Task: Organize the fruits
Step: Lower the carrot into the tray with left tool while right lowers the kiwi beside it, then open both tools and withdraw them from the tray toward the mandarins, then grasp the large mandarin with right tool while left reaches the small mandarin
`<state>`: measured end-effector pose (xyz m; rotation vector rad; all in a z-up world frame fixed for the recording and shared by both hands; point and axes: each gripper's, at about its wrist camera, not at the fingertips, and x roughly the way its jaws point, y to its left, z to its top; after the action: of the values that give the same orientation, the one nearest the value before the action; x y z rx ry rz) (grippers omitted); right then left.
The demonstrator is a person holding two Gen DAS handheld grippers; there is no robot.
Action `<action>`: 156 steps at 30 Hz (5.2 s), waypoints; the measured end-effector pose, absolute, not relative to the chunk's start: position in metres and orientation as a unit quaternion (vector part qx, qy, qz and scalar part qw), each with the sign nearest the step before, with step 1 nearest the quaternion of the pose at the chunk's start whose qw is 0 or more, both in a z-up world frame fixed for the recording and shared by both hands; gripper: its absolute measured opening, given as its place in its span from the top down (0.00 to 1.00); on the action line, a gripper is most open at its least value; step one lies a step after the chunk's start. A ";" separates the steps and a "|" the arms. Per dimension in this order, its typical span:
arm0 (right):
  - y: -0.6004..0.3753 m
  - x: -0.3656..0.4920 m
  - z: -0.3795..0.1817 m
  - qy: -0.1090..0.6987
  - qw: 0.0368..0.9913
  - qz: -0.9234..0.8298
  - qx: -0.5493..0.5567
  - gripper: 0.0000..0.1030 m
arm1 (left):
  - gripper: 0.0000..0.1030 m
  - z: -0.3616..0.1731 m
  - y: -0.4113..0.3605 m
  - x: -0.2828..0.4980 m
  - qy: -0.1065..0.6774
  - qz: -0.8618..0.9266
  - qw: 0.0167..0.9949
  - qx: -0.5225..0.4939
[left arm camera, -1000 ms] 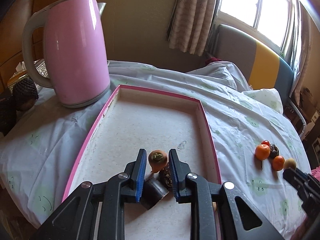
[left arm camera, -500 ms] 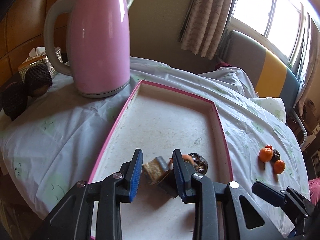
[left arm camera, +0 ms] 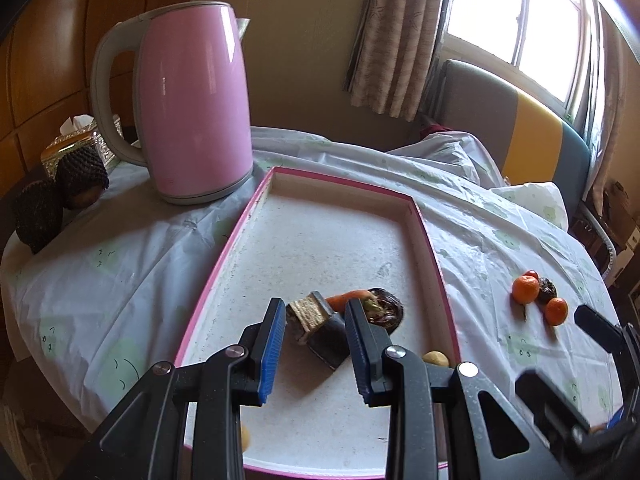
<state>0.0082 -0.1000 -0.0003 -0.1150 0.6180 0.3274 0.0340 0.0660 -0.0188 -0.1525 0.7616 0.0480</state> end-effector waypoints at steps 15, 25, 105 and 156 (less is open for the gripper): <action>-0.172 0.007 -0.011 0.322 0.940 0.111 0.019 0.00 | 0.70 -0.015 0.034 0.026 0.374 -0.008 0.926 -0.046; -0.208 0.012 -0.024 0.350 0.934 0.058 0.043 0.06 | 0.70 -0.016 0.012 0.024 0.383 -0.041 0.922 -0.040; -0.299 0.098 -0.083 0.406 0.904 0.032 0.129 0.51 | 0.70 -0.056 -0.136 0.096 0.469 -0.183 0.864 0.021; -0.304 0.094 -0.085 0.397 0.909 0.018 0.122 0.61 | 0.62 -0.070 -0.142 0.120 0.459 -0.160 0.874 -0.011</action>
<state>0.0941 -0.3042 -0.0849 0.2511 0.8195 0.0382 0.1195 -0.1419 -0.0699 -0.0233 0.9583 -0.3346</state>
